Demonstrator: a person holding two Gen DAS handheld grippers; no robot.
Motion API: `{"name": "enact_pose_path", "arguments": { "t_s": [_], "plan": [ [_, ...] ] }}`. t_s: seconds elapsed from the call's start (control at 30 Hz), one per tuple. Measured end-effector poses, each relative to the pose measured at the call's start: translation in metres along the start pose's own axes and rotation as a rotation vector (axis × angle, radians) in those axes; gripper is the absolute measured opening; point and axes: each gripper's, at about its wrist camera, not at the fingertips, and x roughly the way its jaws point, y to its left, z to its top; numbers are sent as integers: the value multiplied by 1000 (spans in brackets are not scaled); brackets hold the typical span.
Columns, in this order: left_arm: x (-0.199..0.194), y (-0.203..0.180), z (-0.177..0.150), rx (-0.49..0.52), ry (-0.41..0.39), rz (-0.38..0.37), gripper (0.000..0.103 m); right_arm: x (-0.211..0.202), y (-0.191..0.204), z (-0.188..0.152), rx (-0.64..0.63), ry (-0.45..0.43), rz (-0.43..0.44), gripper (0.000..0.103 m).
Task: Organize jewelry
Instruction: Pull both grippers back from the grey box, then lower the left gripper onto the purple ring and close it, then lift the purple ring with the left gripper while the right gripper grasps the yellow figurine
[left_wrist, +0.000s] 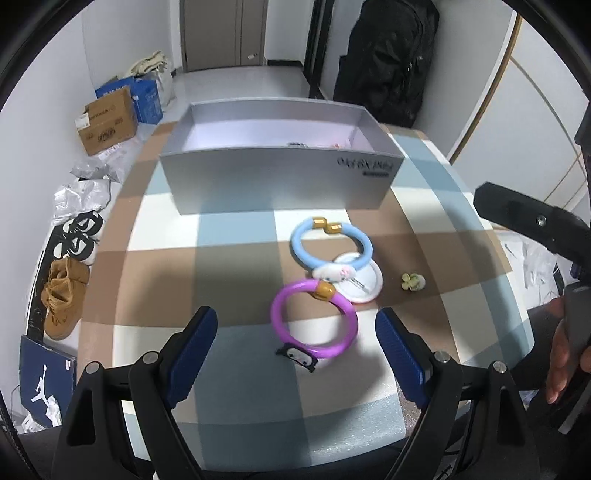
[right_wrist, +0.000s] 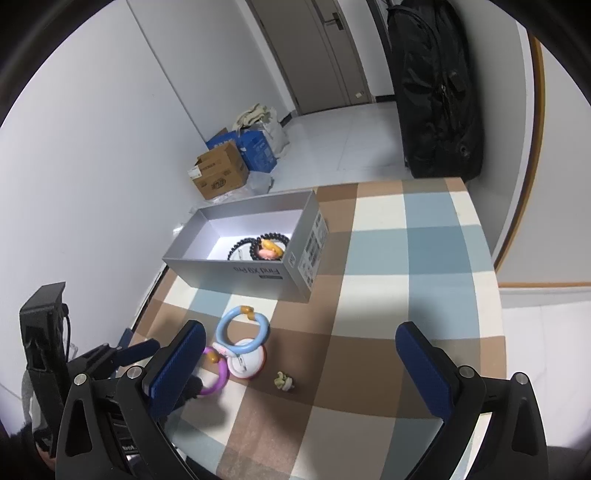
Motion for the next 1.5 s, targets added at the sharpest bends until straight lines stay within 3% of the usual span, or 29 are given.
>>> {"name": "enact_pose_path", "arguments": {
  "t_s": [0.4, 0.47, 0.63, 0.7, 1.2, 1.5],
  "plan": [
    [10, -7, -3, 23, 42, -21, 83, 4, -6, -1, 38, 26, 12, 103],
    [12, -9, -3, 41, 48, -8, 73, 6, -7, -2, 40, 37, 12, 103],
    [13, -11, -3, 62, 43, 21, 62, 8, -8, -2, 44, 48, 3, 103],
    [11, -12, -4, 64, 37, 22, 50, 7, -9, -2, 54, 51, 8, 103],
    [2, 2, 1, -39, 51, -56, 45, 5, -13, -6, 66, 65, -6, 103],
    [-23, 9, 9, -104, -42, -100, 45, 4, -9, -9, 47, 72, -28, 103]
  ]
}}
